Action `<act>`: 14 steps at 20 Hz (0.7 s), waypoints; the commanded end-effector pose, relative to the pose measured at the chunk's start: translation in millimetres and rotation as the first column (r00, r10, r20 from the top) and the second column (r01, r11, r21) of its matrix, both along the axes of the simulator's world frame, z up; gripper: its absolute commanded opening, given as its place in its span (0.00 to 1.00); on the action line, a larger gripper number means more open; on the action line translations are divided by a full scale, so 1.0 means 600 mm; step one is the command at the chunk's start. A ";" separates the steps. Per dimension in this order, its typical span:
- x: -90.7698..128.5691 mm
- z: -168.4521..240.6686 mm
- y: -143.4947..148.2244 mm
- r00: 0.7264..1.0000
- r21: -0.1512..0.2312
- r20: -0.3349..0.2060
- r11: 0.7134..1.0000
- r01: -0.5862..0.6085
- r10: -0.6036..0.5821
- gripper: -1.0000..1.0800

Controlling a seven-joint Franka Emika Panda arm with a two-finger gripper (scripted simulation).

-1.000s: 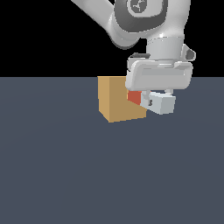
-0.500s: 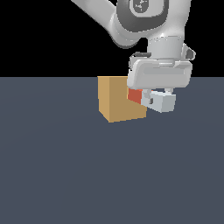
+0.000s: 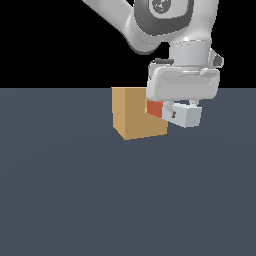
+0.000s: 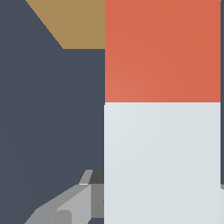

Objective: Insert the peg into the horizontal hole in a box.

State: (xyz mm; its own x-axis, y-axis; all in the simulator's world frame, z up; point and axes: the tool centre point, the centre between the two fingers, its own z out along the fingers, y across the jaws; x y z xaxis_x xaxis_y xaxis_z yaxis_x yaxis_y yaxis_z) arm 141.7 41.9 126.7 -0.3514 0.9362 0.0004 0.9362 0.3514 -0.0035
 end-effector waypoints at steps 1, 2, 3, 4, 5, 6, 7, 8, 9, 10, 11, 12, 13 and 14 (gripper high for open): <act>0.000 0.002 0.002 1.000 0.000 0.002 1.000 0.000 0.000 0.00; 0.000 0.002 0.004 1.000 0.000 0.002 1.000 0.000 0.000 0.00; -0.002 0.002 0.007 1.000 0.000 0.002 1.000 0.000 0.000 0.00; -0.003 0.002 0.011 1.000 0.000 0.002 1.000 0.000 0.000 0.00; -0.005 0.003 0.016 1.000 0.000 0.003 1.000 0.000 0.000 0.00; -0.008 0.003 0.022 1.000 0.000 0.003 1.000 0.000 0.000 0.00; -0.010 0.003 0.029 1.000 0.000 0.003 1.000 0.000 0.000 0.00; -0.014 0.003 0.037 1.000 0.000 0.003 1.000 0.000 0.000 0.00; -0.017 0.004 0.047 1.000 0.000 0.004 1.000 0.000 0.000 0.00; -0.022 0.004 0.058 1.000 0.000 0.004 1.000 0.000 0.000 0.00; -0.027 0.005 0.070 1.000 0.000 0.005 1.000 0.000 0.000 0.00; -0.031 0.004 0.083 1.000 0.000 0.005 1.000 0.000 0.000 0.00; -0.036 0.005 0.095 1.000 0.001 0.005 1.000 0.000 0.000 0.00; -0.040 0.005 0.106 1.000 0.001 0.005 1.000 0.000 0.000 0.00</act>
State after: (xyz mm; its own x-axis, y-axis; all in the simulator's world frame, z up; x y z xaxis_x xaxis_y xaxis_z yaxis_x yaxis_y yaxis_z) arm 120.7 93.9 126.7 -0.3511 0.9363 -0.0003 0.9363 0.3511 -0.0036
